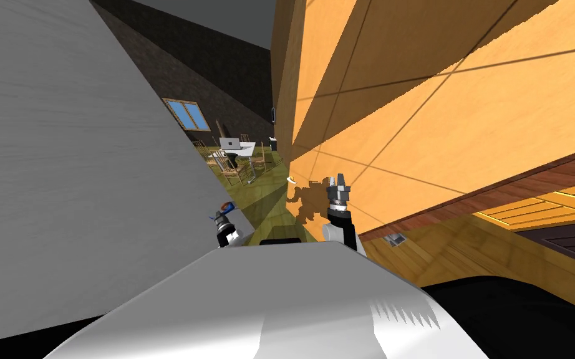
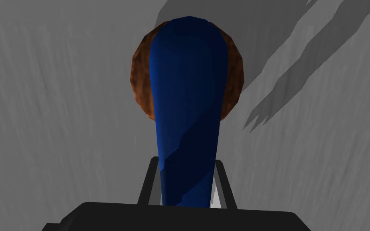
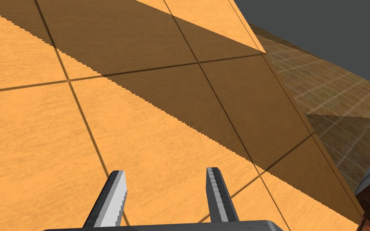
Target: Push the door open
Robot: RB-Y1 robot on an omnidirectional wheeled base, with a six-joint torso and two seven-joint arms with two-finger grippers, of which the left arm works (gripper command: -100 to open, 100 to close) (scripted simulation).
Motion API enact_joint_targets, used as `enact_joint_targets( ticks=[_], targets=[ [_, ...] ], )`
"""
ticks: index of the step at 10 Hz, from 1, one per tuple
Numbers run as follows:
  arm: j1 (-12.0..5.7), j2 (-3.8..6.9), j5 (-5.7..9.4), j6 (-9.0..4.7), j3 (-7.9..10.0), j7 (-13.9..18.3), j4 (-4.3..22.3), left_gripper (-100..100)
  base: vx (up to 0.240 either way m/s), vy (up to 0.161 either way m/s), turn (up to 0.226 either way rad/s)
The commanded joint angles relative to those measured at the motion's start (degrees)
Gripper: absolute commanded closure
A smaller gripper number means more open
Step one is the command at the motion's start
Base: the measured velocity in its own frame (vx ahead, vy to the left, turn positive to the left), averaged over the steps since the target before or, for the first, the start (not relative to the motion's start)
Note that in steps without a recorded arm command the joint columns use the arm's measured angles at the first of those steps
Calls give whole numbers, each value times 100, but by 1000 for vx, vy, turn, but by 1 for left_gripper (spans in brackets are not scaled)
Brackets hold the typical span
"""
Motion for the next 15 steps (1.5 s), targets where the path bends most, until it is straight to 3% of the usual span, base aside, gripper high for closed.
enact_joint_targets(
  ticks=[1,3,4,7,9,10,11,13,14,15],
  targets=[
    [-138,189,29,-255,50,22,250,100,71,50,2],
    [-310,177,238,-432,261,-215,424,100,109,62,-4],
    [-394,122,340,-518,363,-331,509,100,149,146,-5],
    [-471,40,434,-597,457,-437,587,100,106,77,1],
    [-616,-221,611,-747,635,-638,734,100,138,37,21],
    [-536,-145,580,-654,618,-589,676,100,46,16,26],
    [-600,35,713,-806,778,-709,760,100,56,78,-47],
    [-600,35,713,-806,778,-709,845,100,73,98,-22],
    [-672,129,832,-938,920,-813,825,100,114,104,-61],
    [-672,129,832,-928,920,-813,742,100,103,92,-10]
  ],
)
